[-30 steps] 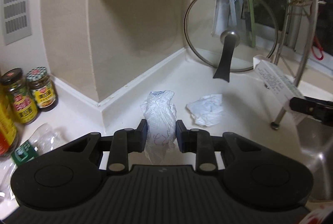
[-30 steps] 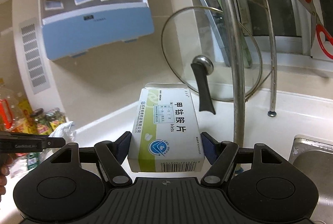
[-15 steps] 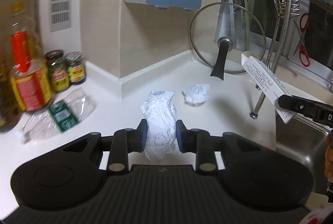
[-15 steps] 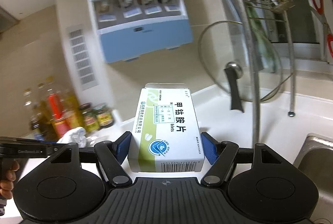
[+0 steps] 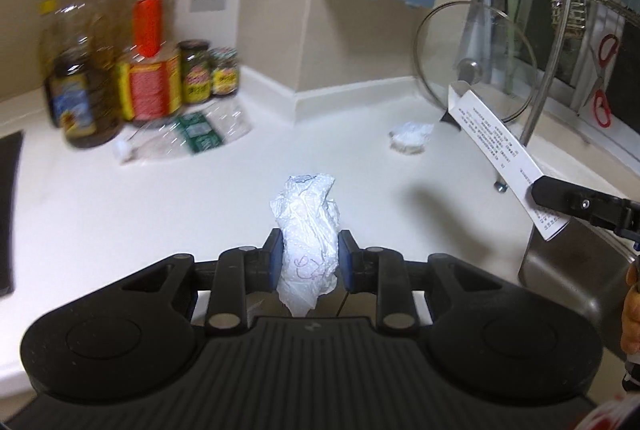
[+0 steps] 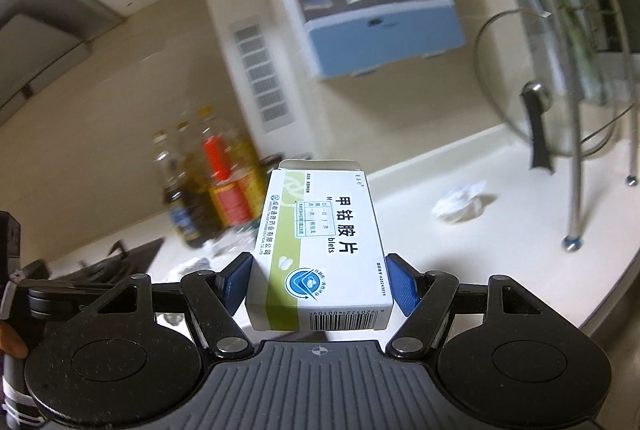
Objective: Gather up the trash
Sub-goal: 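Carry the plastic wrapper and medicine box with both tools over the wastebasket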
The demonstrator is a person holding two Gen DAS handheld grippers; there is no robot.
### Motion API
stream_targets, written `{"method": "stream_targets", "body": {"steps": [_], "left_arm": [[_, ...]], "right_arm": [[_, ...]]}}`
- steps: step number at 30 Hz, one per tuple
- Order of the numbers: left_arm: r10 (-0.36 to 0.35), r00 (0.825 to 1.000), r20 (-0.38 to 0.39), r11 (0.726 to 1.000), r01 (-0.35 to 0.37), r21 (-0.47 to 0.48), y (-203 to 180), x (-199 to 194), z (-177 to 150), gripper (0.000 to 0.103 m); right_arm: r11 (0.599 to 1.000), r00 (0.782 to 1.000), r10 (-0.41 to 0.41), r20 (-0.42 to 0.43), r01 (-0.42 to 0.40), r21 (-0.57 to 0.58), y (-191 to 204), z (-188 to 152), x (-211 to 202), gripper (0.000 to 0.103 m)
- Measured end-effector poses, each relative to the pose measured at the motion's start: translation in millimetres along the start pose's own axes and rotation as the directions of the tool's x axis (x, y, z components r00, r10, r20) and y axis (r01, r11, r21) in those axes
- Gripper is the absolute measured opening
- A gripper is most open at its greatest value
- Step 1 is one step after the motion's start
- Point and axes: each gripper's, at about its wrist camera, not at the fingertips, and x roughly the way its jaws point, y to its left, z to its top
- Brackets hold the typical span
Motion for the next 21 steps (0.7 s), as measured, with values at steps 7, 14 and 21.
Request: {"method": "stream_targets", "body": {"steps": [7, 14, 21], "left_arm": [[0.051, 0.996, -0.07, 0.997, -0.054, -0.052, 18.7, -17.6, -41.0, 0.026], [0.05, 0.983, -0.179, 0.995, -0.065, -0.08, 37.5, -10.4, -79.8, 0.026], [0.021, 0.964, -0.265, 0.994, -0.048, -0.095, 49.4, 1.6, -108.2, 0.026]], "right_arm": [[0.996, 0.988, 0.087, -0.126, -0.087, 0.006, 28.2, -33.8, 8.9, 0.07], [0.996, 0.955, 0.088, -0.283, -0.082, 0.033, 45.2, -72.8, 29.9, 0.07], [0.998, 0.913, 0.059, -0.403, -0.044, 0.048, 56.9, -111.9, 53.1, 0.07]]}}
